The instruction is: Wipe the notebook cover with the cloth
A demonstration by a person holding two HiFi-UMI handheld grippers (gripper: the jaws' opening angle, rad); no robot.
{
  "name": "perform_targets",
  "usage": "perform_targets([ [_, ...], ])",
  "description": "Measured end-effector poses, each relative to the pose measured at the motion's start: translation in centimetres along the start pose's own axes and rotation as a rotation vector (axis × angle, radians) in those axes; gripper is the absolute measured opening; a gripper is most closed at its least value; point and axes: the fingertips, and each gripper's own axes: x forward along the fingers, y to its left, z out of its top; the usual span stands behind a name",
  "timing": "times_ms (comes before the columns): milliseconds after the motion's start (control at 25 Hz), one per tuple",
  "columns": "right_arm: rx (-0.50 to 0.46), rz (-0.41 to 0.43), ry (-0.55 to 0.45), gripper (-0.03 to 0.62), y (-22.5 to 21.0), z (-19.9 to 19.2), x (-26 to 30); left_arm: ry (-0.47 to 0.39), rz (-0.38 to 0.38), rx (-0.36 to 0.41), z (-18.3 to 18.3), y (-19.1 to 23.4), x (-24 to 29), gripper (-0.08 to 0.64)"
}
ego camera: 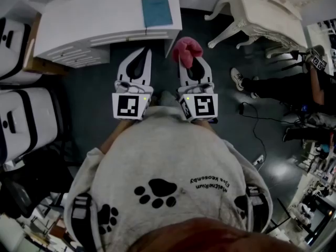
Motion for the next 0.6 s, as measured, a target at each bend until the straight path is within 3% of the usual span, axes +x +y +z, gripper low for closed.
perform_targets([
  [600, -0.04, 0.041, -0.038, 0.063, -0.8, 0.3, 4.7, -0.023, 0.015, -0.009, -0.8, 2.5, 3.3, 0.012],
])
